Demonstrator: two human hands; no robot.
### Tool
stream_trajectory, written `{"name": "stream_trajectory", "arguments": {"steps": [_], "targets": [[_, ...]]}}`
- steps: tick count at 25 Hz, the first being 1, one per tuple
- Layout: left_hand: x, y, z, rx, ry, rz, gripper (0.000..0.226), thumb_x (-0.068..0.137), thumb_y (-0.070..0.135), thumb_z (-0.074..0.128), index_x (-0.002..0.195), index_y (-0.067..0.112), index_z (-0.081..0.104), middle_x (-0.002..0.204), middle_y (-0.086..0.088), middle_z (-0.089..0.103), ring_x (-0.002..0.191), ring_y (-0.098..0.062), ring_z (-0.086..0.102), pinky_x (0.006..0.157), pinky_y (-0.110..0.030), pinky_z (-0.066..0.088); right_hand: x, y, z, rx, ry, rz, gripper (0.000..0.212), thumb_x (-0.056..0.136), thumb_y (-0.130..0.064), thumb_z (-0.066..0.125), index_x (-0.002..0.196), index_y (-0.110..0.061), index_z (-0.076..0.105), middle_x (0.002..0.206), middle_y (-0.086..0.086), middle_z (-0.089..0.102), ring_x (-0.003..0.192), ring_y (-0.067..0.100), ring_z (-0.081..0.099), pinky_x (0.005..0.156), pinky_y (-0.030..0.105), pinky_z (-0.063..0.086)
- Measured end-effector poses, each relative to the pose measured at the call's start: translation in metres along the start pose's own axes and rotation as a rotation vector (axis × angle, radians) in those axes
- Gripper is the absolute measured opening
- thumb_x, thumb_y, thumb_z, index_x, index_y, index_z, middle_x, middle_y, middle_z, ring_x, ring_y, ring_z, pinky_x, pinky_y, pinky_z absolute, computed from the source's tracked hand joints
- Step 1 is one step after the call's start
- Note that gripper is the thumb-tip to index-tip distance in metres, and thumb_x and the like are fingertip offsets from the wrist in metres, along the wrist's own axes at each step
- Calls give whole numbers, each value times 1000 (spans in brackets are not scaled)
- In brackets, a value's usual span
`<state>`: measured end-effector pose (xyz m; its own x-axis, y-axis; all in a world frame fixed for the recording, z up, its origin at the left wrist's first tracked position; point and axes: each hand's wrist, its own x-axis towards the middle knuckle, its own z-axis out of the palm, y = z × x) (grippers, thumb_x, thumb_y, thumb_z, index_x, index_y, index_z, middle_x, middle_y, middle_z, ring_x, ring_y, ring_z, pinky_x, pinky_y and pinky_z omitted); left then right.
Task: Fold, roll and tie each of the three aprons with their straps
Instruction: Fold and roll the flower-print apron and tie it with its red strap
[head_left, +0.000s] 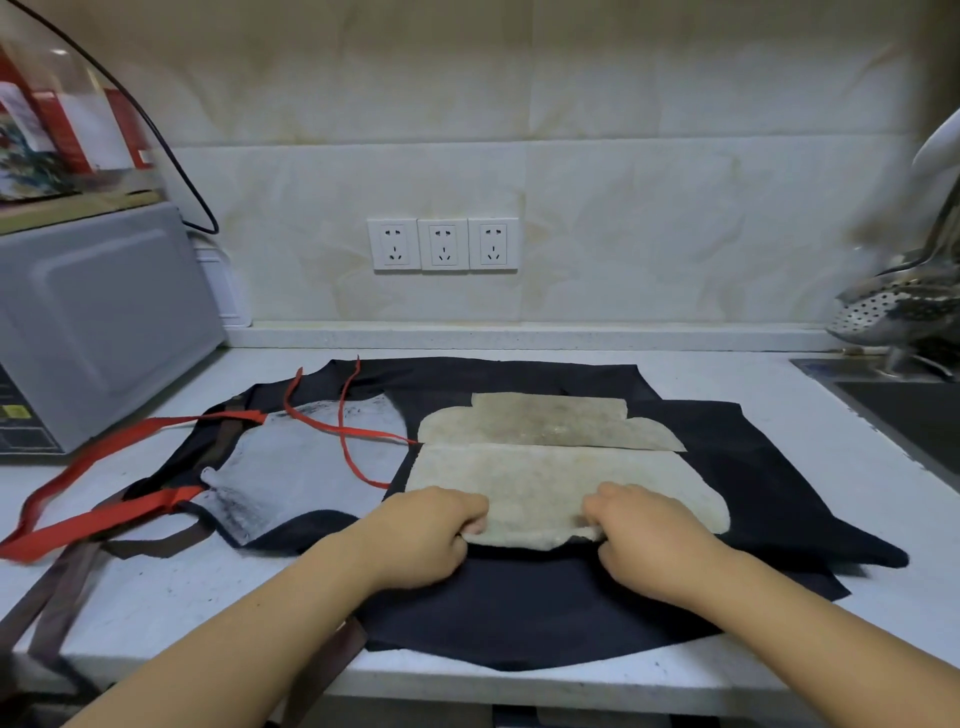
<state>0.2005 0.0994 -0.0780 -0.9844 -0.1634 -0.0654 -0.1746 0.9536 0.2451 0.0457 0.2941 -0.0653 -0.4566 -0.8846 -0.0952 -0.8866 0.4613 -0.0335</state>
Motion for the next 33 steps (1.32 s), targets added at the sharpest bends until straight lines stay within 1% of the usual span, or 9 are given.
{"name": "stream_trajectory", "arguments": {"steps": [6, 11, 14, 17, 19, 22, 24, 29, 33], "targets": [[-9, -20, -20, -91, -140, -144, 13, 75, 21, 54, 87, 24, 51, 98, 7, 60, 93, -16, 55, 84, -35, 48, 2, 19, -17, 83, -137, -62, 16, 81, -13, 48, 85, -27, 41, 80, -13, 45, 81, 15, 47, 59, 24, 33], [30, -43, -58, -173, -104, -392, 18, 91, 23, 46, 87, 14, 61, 95, -2, 65, 92, -19, 58, 78, -28, 43, 52, 45, -39, 68, -133, 134, 11, 84, -27, 48, 75, -23, 45, 83, -6, 56, 83, 18, 56, 63, 28, 42], [50, -54, -60, -66, -75, -446, 20, 92, 27, 47, 74, 21, 54, 90, 0, 62, 84, -17, 55, 69, -28, 39, 72, 48, -34, -35, -113, 209, 8, 85, -31, 49, 83, -23, 49, 84, -6, 53, 83, 19, 54, 64, 29, 38], [56, -54, -47, 159, -113, -534, 18, 91, 29, 47, 102, 22, 60, 114, -2, 62, 104, -22, 56, 89, -36, 43, 77, 50, -18, -57, -51, 237, 15, 84, -34, 50, 93, -23, 53, 83, -8, 51, 87, 19, 53, 72, 32, 40], [55, -46, -25, 406, 27, -593, 28, 88, 23, 50, 115, 21, 56, 120, -3, 56, 114, -26, 51, 97, -45, 38, 76, 52, -5, -76, 42, 264, 23, 83, -38, 51, 100, -24, 56, 95, -7, 58, 99, 19, 53, 77, 33, 38], [60, -10, 11, 415, 413, -316, 30, 80, 19, 52, 108, 20, 63, 112, -3, 58, 111, -27, 51, 100, -45, 37, 75, 47, 14, -127, 121, 354, 29, 86, -38, 50, 111, -24, 54, 117, -4, 56, 112, 21, 49, 95, 45, 37], [73, 25, 28, 173, 376, -90, 34, 90, 29, 45, 119, 24, 62, 125, 2, 58, 121, -24, 49, 107, -42, 32, 76, 40, 21, -129, 121, 430, 29, 89, -30, 47, 116, -22, 52, 122, -1, 53, 117, 24, 45, 104, 59, 28], [99, 54, 52, 115, 171, -108, 47, 103, 44, 28, 149, 39, 27, 162, 8, 14, 150, -17, 4, 117, -58, 3, 69, 34, 31, -102, 215, 500, 34, 93, -28, 43, 127, -24, 46, 136, 4, 44, 135, 31, 28, 109, 71, 8], [100, 49, 64, 151, 118, -110, 53, 97, 57, 7, 149, 50, 13, 163, 13, -2, 150, -16, -9, 113, -65, -6, 50, 70, 45, 132, 82, 649, 65, 94, -63, 19, 152, -36, 7, 162, 7, -4, 146, 39, -14, 106, 71, -6]]}}
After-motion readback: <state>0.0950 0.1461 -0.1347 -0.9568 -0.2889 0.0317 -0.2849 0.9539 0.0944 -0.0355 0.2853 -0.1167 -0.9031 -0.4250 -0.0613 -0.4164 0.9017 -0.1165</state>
